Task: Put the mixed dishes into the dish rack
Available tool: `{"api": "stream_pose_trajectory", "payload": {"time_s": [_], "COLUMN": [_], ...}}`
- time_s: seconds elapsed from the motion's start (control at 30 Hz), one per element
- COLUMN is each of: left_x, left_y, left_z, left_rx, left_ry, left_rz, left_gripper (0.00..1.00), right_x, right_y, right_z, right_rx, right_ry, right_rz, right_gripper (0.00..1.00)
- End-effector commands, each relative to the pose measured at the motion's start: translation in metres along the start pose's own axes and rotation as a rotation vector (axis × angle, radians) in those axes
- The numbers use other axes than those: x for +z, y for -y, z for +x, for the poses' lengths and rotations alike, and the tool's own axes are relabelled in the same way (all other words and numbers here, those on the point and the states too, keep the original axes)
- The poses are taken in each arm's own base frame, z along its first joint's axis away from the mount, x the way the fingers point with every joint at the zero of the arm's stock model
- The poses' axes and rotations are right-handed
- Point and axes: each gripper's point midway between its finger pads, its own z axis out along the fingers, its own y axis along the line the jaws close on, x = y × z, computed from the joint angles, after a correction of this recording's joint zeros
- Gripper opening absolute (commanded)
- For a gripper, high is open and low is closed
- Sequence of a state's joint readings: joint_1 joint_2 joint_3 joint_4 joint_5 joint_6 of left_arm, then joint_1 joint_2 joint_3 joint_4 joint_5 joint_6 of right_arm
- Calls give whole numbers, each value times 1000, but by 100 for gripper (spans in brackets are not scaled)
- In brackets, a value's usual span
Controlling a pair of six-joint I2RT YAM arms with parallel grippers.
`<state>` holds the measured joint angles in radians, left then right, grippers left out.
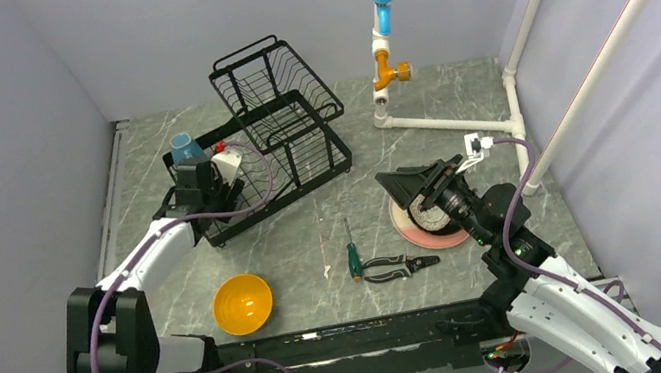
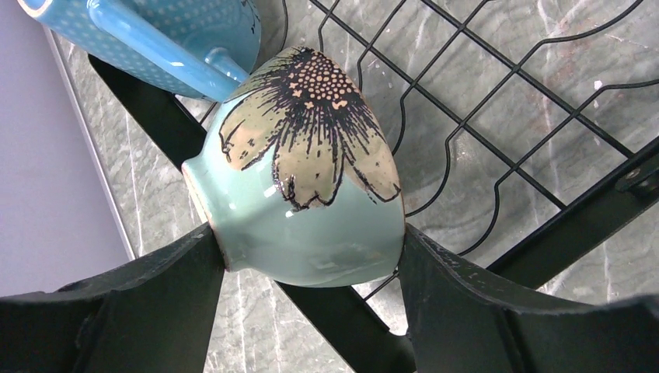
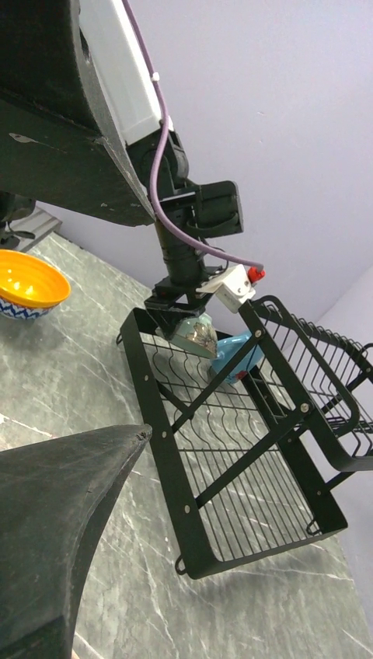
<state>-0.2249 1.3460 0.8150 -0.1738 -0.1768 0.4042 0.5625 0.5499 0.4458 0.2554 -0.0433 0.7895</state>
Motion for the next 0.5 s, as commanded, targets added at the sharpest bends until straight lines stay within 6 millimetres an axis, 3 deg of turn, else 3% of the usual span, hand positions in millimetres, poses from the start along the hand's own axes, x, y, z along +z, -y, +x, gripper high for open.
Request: {"api": "stream_pose_trajectory", "payload": {"time_s": [0.0, 0.13, 0.17, 0.2, 0.47], "left_x": [-2, -5, -5, -6, -10], "left_y": [-16, -12, -11, -11, -10], "left_z": [-26, -30, -30, -31, -37], "left_rx": [-51, -51, -51, -53, -73], "left_ry": [62, 85, 88, 92, 117], "left_rz": [-43, -18, -13, -10, 1], "left_gripper": [80, 85, 96, 99, 99], "right_x": [0, 0, 0, 0, 3], "right_y": [-12, -10, -10, -10, -11], "right_z": [-11, -10, -10, -10, -10], "right_rx": [-1, -4, -5, -5, -5], "right_ry": [37, 36, 35, 34, 28], "right_rz": [-45, -39, -39, -37, -37], "right_gripper": [100, 100, 100, 100, 100]}}
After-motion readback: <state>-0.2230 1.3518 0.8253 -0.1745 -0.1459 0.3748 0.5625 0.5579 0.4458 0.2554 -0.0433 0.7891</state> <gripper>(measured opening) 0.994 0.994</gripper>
